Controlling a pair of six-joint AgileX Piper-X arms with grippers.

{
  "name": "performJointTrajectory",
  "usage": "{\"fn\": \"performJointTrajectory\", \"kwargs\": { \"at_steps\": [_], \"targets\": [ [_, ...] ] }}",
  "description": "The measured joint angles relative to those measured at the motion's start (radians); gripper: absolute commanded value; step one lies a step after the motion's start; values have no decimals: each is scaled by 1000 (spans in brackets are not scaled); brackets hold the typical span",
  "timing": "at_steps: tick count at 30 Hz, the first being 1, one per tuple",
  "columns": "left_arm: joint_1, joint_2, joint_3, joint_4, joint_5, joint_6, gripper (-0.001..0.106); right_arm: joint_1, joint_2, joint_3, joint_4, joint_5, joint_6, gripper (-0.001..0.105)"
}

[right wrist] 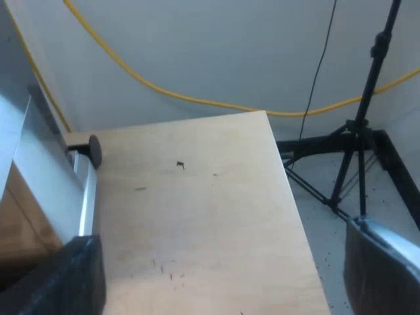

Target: Place mug into machine

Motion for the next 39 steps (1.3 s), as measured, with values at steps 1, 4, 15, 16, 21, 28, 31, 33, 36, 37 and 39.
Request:
{"fn": "performJointTrajectory", "kwargs": {
  "at_steps": [1, 4, 15, 16, 21, 28, 31, 33, 36, 37, 39],
  "targets": [
    [0, -12, 0, 0, 0, 0, 81, -30, -13, 0, 12, -33, -19, 77],
    [0, -49, 0, 0, 0, 0, 81, -99, -51, 0, 14, -77, -44, 77],
    [0, -179, 0, 121, 2, 41, 81, -145, -260, 165, 28, -132, -49, 77],
    [0, -184, 0, 124, 3, 42, 81, -146, -293, 188, 32, -132, -49, 77],
    [0, -267, -1, 211, 2, 63, 81, -146, -466, 276, 55, -132, -49, 77],
    [0, -462, -2, 320, -225, 63, 81, -146, -692, 355, 65, -132, -45, 77],
    [0, -505, 5, 332, -248, 63, 81, -146, -760, 373, 81, -132, -45, 77],
    [0, -530, 15, 332, -248, 63, 81, -146, -800, 378, 104, -132, -45, 77],
    [0, -559, 28, 347, -254, 63, 81, -146, -837, 377, 146, -132, -45, 77],
    [0, -568, 38, 358, -254, 63, 81, -146, -838, 377, 149, -132, -45, 77],
    [0, -573, 51, 394, -254, 63, 81, -146, -845, 377, 168, -132, -45, 77]
  ]
}}
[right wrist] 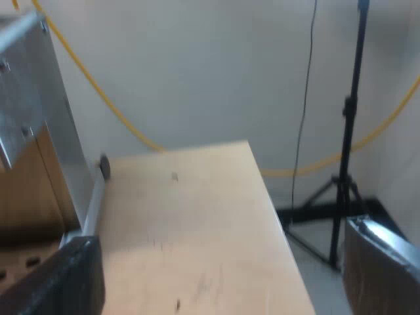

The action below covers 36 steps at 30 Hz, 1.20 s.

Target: Place mug into machine

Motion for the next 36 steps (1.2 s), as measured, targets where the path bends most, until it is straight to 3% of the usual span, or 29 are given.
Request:
{"fn": "performJointTrajectory", "kwargs": {
  "at_steps": [3, 11, 17, 24, 36],
  "targets": [
    [0, 0, 44, 101, -5, 0, 81, 0, 0, 5, 105, 0, -7, 77],
    [0, 0, 91, 244, -13, 19, 81, 0, 0, 50, 136, -3, 0, 77],
    [0, 0, 126, 210, -24, 43, 81, 0, 0, 81, 136, -20, 0, 77],
    [0, 0, 183, 55, -26, 82, 81, 0, 0, 140, 123, -77, 5, 77],
    [0, 0, 239, 27, -31, 109, 81, 0, 0, 200, 110, -81, 12, 77]
  ]
}}
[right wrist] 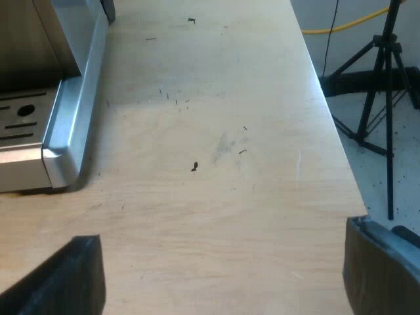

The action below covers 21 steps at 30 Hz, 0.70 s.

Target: Place mug into machine

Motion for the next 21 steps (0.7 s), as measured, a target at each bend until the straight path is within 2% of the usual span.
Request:
{"fn": "performJointTrajectory", "kwargs": {
  "at_steps": [21],
  "targets": [
    [-13, 0, 5, -13, 0, 0, 81, 0, 0, 0, -3, 10, 2, 77]
  ]
}}
